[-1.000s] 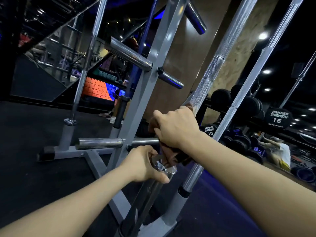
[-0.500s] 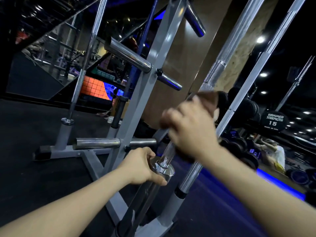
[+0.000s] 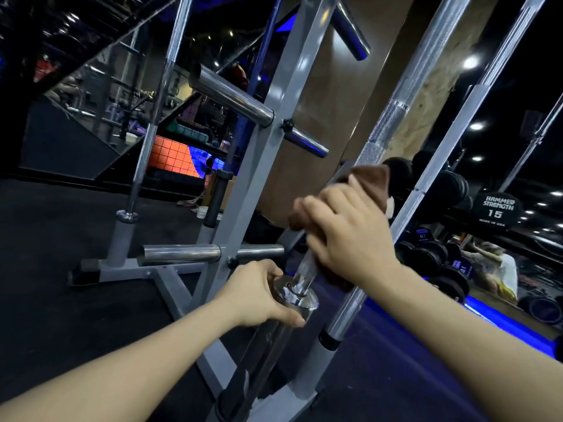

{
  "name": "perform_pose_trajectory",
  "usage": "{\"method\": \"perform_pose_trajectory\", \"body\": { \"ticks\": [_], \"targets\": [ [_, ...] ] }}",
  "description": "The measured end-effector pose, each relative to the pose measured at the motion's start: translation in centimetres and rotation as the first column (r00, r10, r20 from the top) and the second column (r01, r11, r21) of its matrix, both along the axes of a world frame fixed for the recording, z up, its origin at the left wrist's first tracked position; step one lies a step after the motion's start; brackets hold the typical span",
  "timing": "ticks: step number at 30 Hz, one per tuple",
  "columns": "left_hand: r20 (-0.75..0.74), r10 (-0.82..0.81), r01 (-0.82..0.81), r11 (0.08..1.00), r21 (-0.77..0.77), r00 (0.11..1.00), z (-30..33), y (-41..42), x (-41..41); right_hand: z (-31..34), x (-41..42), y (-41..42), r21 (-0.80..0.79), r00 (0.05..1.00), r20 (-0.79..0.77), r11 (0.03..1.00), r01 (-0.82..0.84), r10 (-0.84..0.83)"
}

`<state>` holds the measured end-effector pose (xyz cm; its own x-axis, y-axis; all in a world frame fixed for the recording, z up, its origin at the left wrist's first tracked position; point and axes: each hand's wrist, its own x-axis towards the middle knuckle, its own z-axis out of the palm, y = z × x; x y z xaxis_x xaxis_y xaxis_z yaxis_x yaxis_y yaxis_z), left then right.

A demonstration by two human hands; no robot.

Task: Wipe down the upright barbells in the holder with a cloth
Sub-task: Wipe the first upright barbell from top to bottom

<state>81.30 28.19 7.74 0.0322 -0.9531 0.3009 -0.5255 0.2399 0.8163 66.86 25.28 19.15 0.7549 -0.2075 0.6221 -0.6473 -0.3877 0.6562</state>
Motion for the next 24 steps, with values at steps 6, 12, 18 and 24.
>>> {"method": "perform_pose_trajectory", "body": {
  "ticks": [6,12,18,24],
  "targets": [
    [-0.018,-0.019,0.019,1.000,0.001,1.000,0.3,0.4,-0.2,-1.1,-1.0,0.4,0.075,0.978,-0.204,0.997,-0.026,0.041],
    [-0.001,0.008,-0.008,1.000,0.011,1.000,0.0,-0.1,0.0,3.2,-0.1,-0.7,-0.060,0.992,0.106,0.996,-0.060,0.066],
    [0.023,0.007,-0.006,1.000,-0.022,1.000,0.0,-0.1,-0.2,-4.1,-0.8,-0.2,0.109,0.991,-0.017,0.986,-0.127,0.130],
    [0.032,0.000,0.001,1.000,-0.022,0.999,0.1,0.0,0.0,-2.8,-1.6,-0.5,0.089,0.977,-0.072,0.976,-0.196,0.203]
  ]
}}
